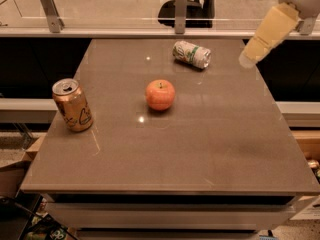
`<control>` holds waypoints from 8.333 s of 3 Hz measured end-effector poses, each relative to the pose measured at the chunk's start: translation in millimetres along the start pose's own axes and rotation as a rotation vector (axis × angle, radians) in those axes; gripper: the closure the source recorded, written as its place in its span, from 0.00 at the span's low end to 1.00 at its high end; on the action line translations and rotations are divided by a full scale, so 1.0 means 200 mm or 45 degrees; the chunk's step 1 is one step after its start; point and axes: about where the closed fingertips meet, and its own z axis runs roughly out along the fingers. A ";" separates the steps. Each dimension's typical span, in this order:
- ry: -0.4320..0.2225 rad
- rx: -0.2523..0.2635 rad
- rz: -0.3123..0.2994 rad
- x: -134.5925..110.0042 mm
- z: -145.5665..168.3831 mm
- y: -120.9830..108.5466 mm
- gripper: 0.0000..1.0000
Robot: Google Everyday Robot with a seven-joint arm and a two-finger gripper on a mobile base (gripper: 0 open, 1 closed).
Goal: Place 7up can upright
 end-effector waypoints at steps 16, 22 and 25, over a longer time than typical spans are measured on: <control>0.114 -0.211 -0.245 -0.95 1.29 -0.20 0.41; -0.052 -0.107 -0.164 -0.98 1.12 -0.29 1.00; -0.432 0.044 -0.133 -0.85 0.79 -0.19 1.00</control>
Offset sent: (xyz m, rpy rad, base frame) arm 0.0673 0.0194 -0.0131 -0.0653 0.2358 -0.2992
